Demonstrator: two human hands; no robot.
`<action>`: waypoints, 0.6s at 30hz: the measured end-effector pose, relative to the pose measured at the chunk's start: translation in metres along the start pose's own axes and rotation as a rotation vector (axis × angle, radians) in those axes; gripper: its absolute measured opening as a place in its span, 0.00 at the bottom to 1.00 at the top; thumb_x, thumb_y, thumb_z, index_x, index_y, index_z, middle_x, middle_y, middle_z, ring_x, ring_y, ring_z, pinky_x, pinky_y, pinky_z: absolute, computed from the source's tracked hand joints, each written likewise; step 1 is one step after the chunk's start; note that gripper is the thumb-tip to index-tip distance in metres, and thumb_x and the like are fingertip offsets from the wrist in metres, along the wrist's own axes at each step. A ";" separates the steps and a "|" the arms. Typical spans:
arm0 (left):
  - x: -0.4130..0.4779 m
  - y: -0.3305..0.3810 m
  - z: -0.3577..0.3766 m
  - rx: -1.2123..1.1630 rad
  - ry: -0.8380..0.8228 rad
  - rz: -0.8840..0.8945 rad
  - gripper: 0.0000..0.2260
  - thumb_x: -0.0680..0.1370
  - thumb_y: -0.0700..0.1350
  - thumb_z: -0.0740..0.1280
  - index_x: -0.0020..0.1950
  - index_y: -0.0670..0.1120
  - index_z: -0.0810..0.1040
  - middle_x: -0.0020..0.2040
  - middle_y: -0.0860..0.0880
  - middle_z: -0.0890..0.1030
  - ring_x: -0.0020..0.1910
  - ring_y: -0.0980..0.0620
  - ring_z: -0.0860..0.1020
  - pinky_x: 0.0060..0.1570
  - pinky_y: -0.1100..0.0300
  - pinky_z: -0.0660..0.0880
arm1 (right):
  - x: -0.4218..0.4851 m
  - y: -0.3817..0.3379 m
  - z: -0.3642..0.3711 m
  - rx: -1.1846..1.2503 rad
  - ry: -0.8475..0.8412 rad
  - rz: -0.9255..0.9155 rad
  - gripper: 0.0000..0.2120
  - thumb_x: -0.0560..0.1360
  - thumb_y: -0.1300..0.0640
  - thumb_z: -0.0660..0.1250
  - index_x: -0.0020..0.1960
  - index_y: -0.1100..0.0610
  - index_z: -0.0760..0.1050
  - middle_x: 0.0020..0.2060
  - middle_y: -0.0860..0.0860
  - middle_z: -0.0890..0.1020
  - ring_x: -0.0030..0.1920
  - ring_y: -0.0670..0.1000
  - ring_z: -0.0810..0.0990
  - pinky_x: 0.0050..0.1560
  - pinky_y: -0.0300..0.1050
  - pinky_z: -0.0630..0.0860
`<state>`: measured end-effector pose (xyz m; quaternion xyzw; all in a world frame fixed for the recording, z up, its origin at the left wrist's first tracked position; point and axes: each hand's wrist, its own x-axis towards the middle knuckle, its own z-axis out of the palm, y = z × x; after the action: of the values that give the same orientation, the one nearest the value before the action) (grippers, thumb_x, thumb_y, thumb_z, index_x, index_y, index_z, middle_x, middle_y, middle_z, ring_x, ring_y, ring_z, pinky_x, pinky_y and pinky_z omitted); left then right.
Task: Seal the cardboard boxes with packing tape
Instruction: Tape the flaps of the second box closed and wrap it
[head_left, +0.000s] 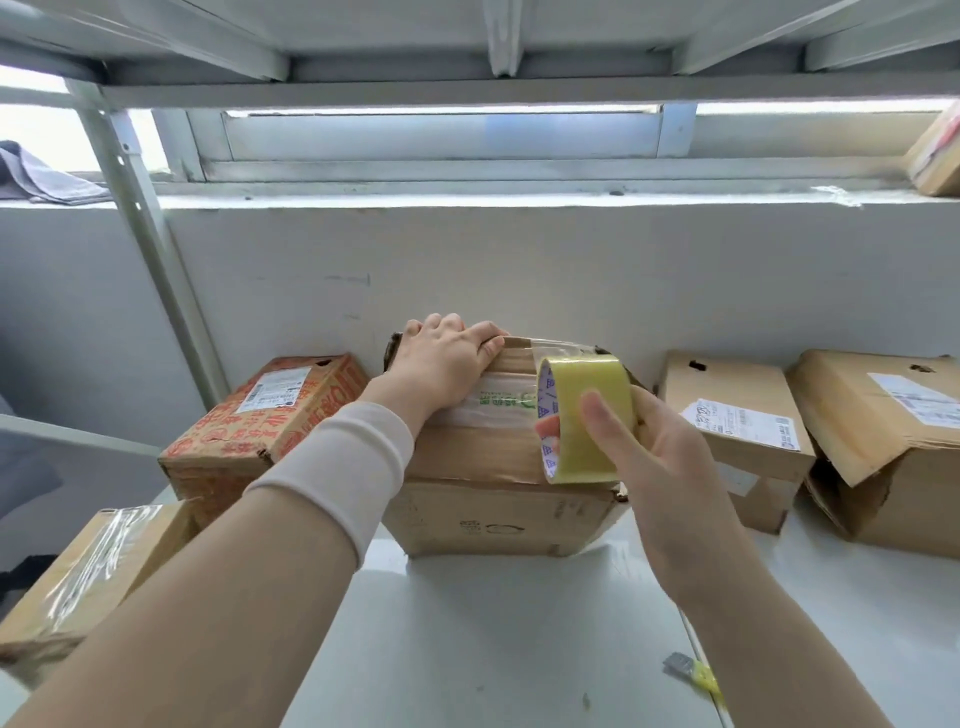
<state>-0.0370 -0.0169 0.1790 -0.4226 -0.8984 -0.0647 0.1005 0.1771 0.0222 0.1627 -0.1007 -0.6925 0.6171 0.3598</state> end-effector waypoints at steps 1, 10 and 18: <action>0.001 0.002 -0.001 -0.001 0.011 -0.001 0.19 0.82 0.57 0.45 0.72 0.60 0.64 0.65 0.44 0.71 0.67 0.44 0.65 0.65 0.50 0.58 | -0.002 0.006 -0.003 0.000 0.001 -0.027 0.18 0.69 0.45 0.62 0.52 0.55 0.76 0.39 0.47 0.85 0.42 0.45 0.83 0.44 0.36 0.78; -0.055 -0.024 -0.026 0.023 -0.338 0.277 0.54 0.59 0.74 0.67 0.74 0.64 0.37 0.75 0.51 0.30 0.73 0.49 0.28 0.71 0.44 0.31 | 0.014 0.032 0.000 0.016 0.042 -0.121 0.18 0.69 0.45 0.62 0.44 0.60 0.76 0.31 0.46 0.83 0.37 0.43 0.81 0.45 0.31 0.74; -0.065 -0.021 0.007 -0.031 0.094 0.245 0.43 0.64 0.69 0.68 0.76 0.59 0.56 0.79 0.49 0.48 0.77 0.48 0.44 0.72 0.35 0.41 | 0.038 0.037 -0.007 -0.023 0.004 -0.147 0.20 0.71 0.45 0.61 0.51 0.61 0.76 0.35 0.44 0.84 0.42 0.42 0.81 0.48 0.32 0.74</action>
<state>-0.0137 -0.0768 0.1564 -0.5272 -0.8333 -0.0854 0.1430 0.1422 0.0580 0.1422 -0.0549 -0.7042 0.5810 0.4044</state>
